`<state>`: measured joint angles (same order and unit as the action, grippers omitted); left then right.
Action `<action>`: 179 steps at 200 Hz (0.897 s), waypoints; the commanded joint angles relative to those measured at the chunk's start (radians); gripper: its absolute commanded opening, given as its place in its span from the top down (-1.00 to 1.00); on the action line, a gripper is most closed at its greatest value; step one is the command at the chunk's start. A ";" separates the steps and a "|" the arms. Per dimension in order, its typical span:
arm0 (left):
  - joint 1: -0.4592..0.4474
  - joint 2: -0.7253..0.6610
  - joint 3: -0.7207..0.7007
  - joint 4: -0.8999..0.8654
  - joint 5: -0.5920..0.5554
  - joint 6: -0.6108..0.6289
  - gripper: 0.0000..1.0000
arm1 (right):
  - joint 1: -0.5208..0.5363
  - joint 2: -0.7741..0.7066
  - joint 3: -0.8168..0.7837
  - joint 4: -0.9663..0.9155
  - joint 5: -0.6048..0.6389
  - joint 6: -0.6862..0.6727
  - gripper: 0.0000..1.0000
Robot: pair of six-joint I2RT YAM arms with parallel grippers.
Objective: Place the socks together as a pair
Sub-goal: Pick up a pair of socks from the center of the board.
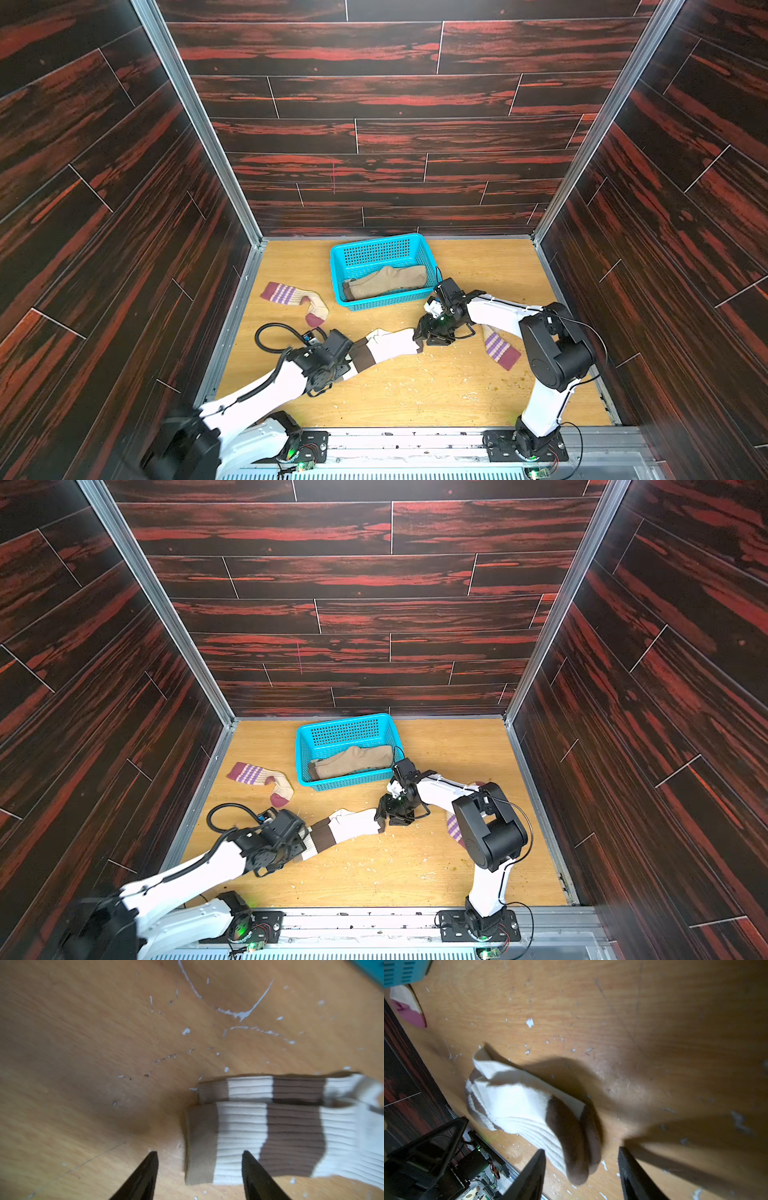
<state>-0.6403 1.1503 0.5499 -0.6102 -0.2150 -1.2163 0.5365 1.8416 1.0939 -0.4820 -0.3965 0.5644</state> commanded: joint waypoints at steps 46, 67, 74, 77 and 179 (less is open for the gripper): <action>0.007 0.257 0.167 -0.084 -0.036 0.027 -0.26 | 0.002 0.034 -0.023 0.019 -0.008 0.014 -0.04; 0.008 0.274 0.186 -0.064 -0.046 0.031 -0.26 | 0.002 0.033 -0.034 0.027 -0.014 0.013 -0.02; 0.007 0.281 0.193 -0.064 -0.053 0.035 -0.26 | 0.002 0.035 -0.035 0.030 -0.016 0.013 -0.01; 0.007 0.285 0.196 -0.065 -0.057 0.036 -0.26 | 0.001 0.035 -0.037 0.032 -0.017 0.013 0.00; 0.011 0.382 0.247 -0.053 0.005 0.119 0.82 | 0.007 0.005 -0.073 0.060 -0.052 0.028 0.97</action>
<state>-0.6338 1.5276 0.7734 -0.6228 -0.2253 -1.1374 0.5385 1.8626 1.0420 -0.4088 -0.4427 0.5884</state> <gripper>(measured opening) 0.138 0.059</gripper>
